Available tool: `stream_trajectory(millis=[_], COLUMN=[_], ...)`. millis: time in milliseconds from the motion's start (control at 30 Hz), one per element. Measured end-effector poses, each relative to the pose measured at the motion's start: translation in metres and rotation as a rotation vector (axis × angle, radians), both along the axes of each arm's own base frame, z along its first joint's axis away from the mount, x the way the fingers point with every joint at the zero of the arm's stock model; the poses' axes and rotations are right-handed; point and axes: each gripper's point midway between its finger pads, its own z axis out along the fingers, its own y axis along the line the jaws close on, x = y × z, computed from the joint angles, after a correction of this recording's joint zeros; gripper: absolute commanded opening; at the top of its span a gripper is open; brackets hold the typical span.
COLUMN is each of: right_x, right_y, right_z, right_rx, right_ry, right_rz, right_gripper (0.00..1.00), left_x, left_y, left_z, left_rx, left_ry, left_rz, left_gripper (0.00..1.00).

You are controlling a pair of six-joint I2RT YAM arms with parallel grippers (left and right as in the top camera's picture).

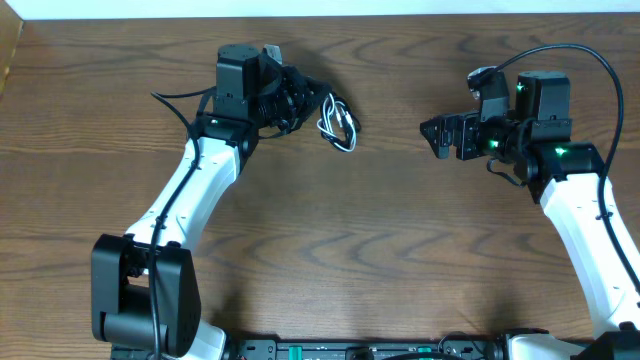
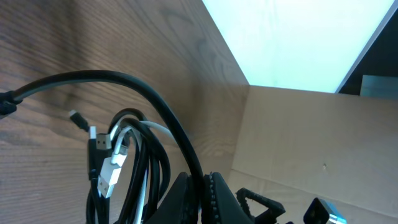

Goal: Untangle cables
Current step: 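Lift the bundle with the left gripper and pull it leftward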

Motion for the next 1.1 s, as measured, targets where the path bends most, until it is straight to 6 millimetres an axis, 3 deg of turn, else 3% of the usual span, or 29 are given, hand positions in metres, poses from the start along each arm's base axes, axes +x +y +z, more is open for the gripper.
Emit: stream_trajectory(millis=[1100], right_x=[0.0000], right_y=[0.0000], right_z=[-0.0001], right_rx=[0.000], right_ry=[0.000], right_rz=[0.000], right_gripper=[0.99], left_x=[-0.0057], left_y=[0.0012], left_z=[0.0064], left_rx=[0.033], left_ry=[-0.042], left_rz=[-0.027], left_gripper=[0.07])
